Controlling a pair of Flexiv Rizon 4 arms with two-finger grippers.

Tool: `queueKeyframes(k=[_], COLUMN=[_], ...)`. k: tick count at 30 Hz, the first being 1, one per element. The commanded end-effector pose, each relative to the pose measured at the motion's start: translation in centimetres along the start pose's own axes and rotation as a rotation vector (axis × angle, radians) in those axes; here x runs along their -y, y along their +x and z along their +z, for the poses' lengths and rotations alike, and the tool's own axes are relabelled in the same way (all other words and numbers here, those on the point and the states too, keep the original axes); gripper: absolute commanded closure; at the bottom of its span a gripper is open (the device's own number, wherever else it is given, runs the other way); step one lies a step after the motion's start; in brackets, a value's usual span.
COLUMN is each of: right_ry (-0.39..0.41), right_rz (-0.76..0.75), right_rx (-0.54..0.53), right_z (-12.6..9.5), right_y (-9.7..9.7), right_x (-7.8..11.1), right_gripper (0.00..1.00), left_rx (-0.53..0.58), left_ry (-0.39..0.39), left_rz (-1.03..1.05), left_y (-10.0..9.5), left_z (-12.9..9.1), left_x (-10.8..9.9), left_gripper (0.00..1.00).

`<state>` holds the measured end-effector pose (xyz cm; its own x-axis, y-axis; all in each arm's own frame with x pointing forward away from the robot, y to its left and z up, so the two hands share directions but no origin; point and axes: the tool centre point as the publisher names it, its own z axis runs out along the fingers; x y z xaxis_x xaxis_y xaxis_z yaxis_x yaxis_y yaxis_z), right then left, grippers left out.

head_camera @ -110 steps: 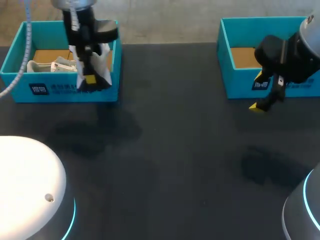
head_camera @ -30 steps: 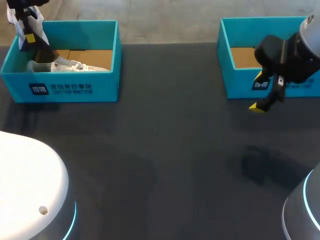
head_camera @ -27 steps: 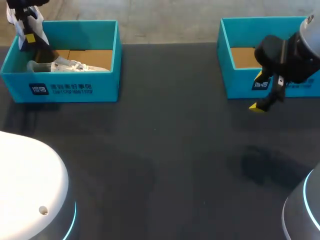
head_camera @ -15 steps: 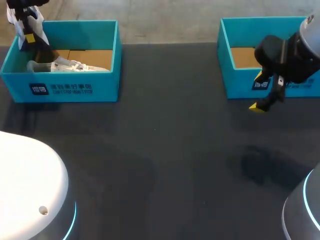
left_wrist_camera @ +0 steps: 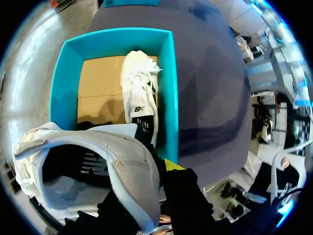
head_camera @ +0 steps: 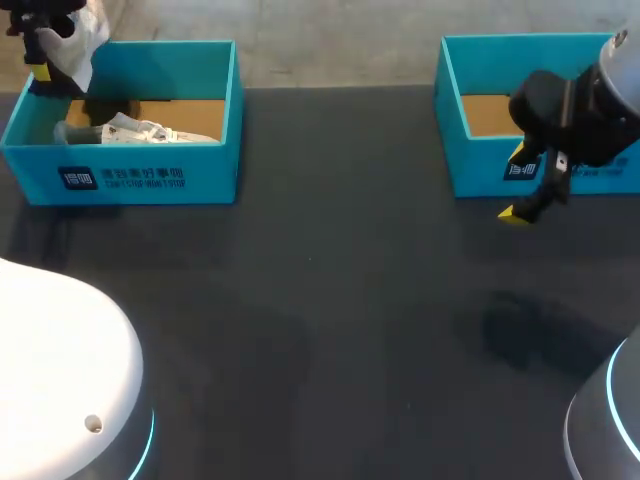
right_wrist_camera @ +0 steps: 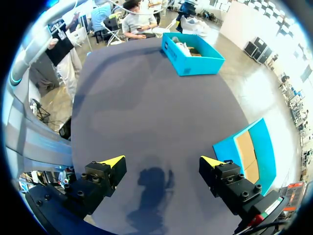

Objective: Take the shoe out of the shoebox, open the shoe tongue, remove and reinsert the insole, then place the shoe into the shoebox

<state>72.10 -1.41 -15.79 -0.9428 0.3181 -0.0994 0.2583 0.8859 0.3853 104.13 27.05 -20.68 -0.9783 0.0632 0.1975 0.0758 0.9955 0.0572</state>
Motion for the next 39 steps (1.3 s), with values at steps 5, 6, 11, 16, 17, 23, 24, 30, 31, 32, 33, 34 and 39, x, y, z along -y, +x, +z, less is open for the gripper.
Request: queueKeyframes(k=[5,6,11,16,17,23,24,30,31,32,33,34,39], right_ry=[0.003,0.003,0.003,0.003,0.003,0.003,0.003,0.003,0.003,0.003,0.003,0.003,0.003], right_rz=[0.001,0.001,0.001,0.001,0.001,0.001,0.001,0.001,0.001,0.001,0.001,0.001,0.001], right_rx=[-0.001,-0.001,-0.001,-0.001,-0.001,-0.001,-0.001,-0.001,-0.001,-0.001,-0.001,-0.001,-0.001], right_z=[0.2,0.2,0.2,0.2,0.2,0.2,0.2,0.2,0.2,0.2,0.2,0.2,0.2], right_y=[-0.1,-0.1,-0.1,-0.1,-0.1,-0.1,-0.1,-0.1,-0.1,-0.1,-0.1,-0.1,-0.1], right_x=[-0.1,-0.1,-0.1,-0.1,-0.1,-0.1,-0.1,-0.1,-0.1,-0.1,-0.1,-0.1,-0.1], right_gripper=[0.00,0.00,0.00,0.00,0.00,0.00,0.00,0.00,0.00,0.00,0.00,0.00,0.00], left_rx=[0.009,0.016,0.041,0.044,0.046,0.081,0.092,0.107,0.105,0.108,0.124,0.120,0.123], left_ry=[-0.014,-0.021,-0.057,-0.155,-0.170,-0.262,-0.270,-0.278,-0.267,-0.260,-0.261,-0.231,-0.200], left_rz=[0.311,0.348,0.544,0.765,0.806,1.048,1.110,1.285,1.289,1.313,1.329,1.340,1.381], left_y=[-1.1,-1.1,-0.8,-0.2,-0.1,0.0,0.0,-1.1,-1.4,-1.6,-1.8,-2.3,-3.8], left_z=[-0.4,-0.5,-1.0,-1.1,-1.0,-1.3,-1.5,-1.9,-2.0,-2.1,-2.1,-2.4,-2.8], left_x=[-2.2,-2.4,-3.1,-3.4,-3.4,-4.7,-5.1,-6.3,-6.4,-6.5,-6.7,-6.8,-7.2], left_gripper=[1.00,1.00,1.00,1.00,1.00,1.00,1.00,1.00,1.00,1.00,1.00,1.00,1.00])
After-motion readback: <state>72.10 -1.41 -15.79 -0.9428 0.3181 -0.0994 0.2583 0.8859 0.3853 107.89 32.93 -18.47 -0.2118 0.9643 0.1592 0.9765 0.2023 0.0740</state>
